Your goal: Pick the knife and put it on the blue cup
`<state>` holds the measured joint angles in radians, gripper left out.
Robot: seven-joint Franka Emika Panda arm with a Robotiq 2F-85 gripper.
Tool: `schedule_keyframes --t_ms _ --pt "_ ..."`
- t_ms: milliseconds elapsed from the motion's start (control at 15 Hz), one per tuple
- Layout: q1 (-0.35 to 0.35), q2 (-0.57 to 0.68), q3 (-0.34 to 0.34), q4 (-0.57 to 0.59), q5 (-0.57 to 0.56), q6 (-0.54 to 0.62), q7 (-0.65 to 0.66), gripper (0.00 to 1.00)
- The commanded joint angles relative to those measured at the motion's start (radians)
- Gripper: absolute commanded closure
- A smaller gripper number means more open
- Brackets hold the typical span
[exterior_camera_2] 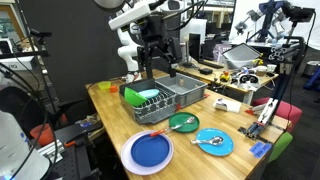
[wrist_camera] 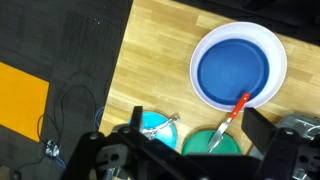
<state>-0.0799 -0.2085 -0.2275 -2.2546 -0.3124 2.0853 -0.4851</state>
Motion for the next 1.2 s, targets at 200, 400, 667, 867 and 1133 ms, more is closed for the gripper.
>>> schedule_keyframes --t_ms 200,400,667,867,1133 --pt "0.011 0.195 0.048 0.118 0.196 0.022 -0.073 0.00" --pt "0.002 0.205 0.077 0.105 0.183 0.042 -0.025 0.00" --pt "0.000 0.212 0.084 0.111 0.183 0.041 -0.019 0.00" --pt "-0.001 0.212 0.083 0.111 0.183 0.041 -0.019 0.00" --pt "-0.001 0.212 0.083 0.111 0.183 0.041 -0.019 0.00"
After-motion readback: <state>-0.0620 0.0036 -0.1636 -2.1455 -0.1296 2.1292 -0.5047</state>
